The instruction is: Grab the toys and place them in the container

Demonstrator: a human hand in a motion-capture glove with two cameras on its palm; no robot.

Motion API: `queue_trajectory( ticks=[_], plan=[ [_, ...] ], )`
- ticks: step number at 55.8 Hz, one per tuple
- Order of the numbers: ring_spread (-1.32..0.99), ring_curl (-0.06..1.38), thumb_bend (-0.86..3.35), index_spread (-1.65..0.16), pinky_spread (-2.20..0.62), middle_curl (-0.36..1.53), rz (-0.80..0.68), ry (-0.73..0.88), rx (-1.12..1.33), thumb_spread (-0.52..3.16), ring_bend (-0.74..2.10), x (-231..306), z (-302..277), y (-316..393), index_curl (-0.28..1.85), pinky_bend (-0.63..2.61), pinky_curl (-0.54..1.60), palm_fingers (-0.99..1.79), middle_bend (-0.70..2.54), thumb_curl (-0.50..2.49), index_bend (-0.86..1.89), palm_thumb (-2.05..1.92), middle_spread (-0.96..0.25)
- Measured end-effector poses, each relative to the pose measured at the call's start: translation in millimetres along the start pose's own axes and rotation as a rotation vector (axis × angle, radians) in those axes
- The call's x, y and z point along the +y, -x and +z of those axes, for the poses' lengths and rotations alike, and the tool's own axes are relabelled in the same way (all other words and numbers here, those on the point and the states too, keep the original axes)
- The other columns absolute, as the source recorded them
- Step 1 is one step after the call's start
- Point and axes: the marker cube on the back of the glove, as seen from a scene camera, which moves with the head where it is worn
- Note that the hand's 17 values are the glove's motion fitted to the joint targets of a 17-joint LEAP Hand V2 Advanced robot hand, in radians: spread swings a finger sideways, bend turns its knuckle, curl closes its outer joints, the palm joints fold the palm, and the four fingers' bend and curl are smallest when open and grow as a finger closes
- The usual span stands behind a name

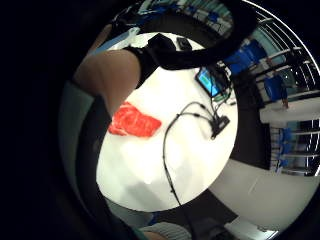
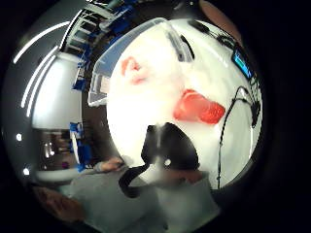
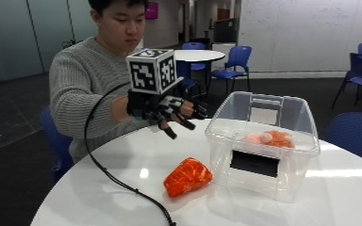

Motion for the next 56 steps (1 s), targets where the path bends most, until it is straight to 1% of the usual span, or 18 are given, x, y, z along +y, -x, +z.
queue_trajectory(
  ticks=[7,17,24,30,41,46,52,56],
  plan=[
    [-0.05,0.32,-0.01,-0.40,0.05,0.29,0.024,0.089,0.035,1.36,0.36,-4,42,-6,0.40,1.05,0.31,-0.04,0.16,0.43,0.18,0.06,-0.14],
    [-0.08,0.34,-0.01,-0.38,0.05,0.29,0.056,0.257,0.025,1.34,0.41,-5,128,-3,0.38,1.05,0.31,-0.03,0.17,0.41,0.16,0.09,-0.14],
    [-0.09,0.35,-0.01,-0.38,0.04,0.29,0.067,0.299,0.040,1.32,0.45,-9,165,0,0.36,1.05,0.32,-0.04,0.17,0.39,0.15,0.10,-0.15],
    [-0.11,0.36,-0.01,-0.37,0.04,0.29,0.070,0.271,0.056,1.30,0.51,-12,179,1,0.35,1.04,0.32,-0.02,0.18,0.39,0.14,0.13,-0.15],
    [-0.17,0.38,0.00,-0.39,0.03,0.34,0.067,0.225,0.044,1.30,0.63,-13,185,0,0.32,0.96,0.30,0.09,0.28,0.39,0.16,0.19,-0.19],
    [-0.20,0.39,0.00,-0.41,0.03,0.36,0.074,0.169,0.033,1.31,0.66,-16,190,1,0.32,0.91,0.29,0.14,0.33,0.39,0.17,0.22,-0.21],
    [-0.29,0.41,0.06,-0.41,0.02,0.41,0.104,0.028,-0.043,1.37,0.79,-23,194,2,0.33,0.82,0.26,0.41,0.49,0.42,0.17,0.32,-0.22],
    [-0.37,0.44,0.15,-0.41,-0.10,0.44,0.091,-0.020,-0.093,1.33,0.91,-25,191,5,0.33,0.88,0.27,0.60,0.55,0.50,0.17,0.52,-0.25]
  ],
)
